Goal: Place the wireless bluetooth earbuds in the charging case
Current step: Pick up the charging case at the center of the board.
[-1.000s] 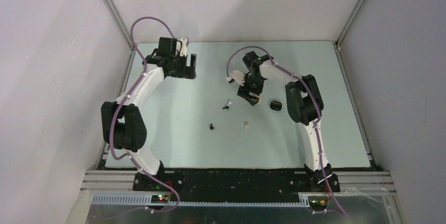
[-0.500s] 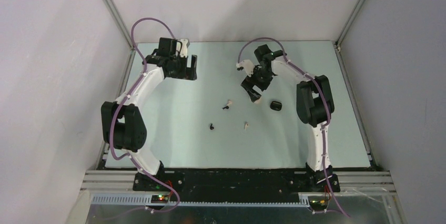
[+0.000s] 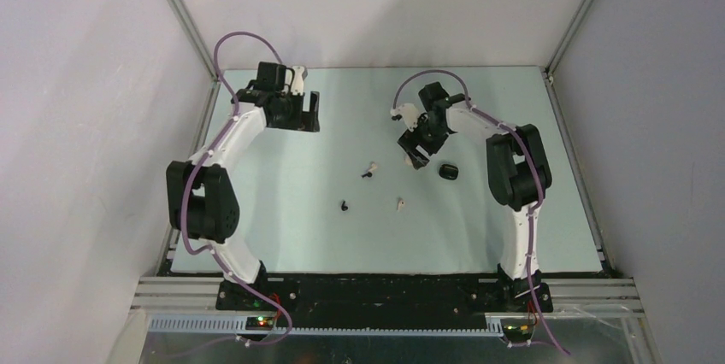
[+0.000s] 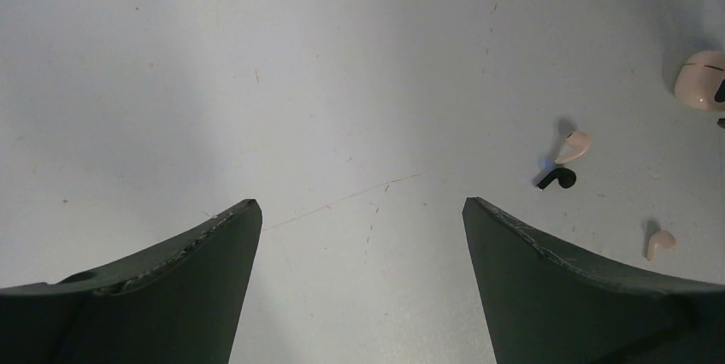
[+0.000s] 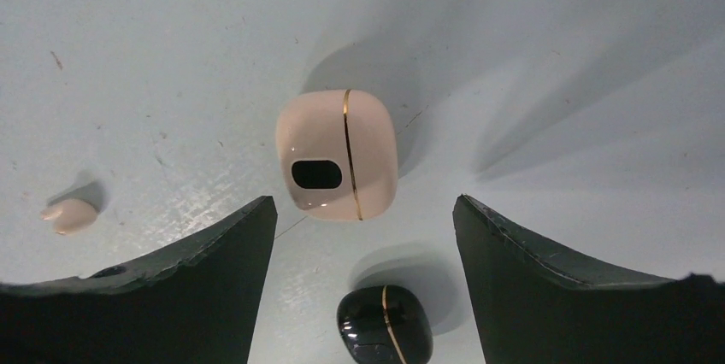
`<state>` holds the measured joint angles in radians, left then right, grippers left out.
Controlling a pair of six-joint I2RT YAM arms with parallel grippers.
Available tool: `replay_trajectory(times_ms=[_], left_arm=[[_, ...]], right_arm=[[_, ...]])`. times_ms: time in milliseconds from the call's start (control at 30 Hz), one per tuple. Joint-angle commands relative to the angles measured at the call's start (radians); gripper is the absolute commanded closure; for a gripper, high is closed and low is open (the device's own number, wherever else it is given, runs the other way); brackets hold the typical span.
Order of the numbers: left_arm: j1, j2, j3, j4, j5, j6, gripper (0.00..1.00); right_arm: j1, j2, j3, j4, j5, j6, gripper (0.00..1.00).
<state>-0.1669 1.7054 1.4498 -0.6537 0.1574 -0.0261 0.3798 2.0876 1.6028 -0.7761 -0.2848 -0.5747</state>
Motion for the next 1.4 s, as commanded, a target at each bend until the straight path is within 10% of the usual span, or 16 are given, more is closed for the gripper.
replay_trajectory(times_ms=[0,1067,1200,1367], left_arm=[[0.019,0.014,0.055,-0.018,0.032,-0.001,0.05],[0.025,0.076,0.121,-0.037,0.090,0.009,0.05],[0.025,0.088,0.143,-0.037,0.106,0.009,0.05],[0.025,0.101,0.177,-0.037,0.125,0.012,0.05]], right_arm=[[0.014,-0.062,-0.031,0.089,0.024,-0.092,0.20],[0.047,-0.008,-0.054,0.039,0.042,-0.128,0.33],[0.048,-0.003,-0.053,0.040,0.044,-0.126,0.72],[0.052,-0.025,-0.046,0.061,0.031,-0.117,0.74]])
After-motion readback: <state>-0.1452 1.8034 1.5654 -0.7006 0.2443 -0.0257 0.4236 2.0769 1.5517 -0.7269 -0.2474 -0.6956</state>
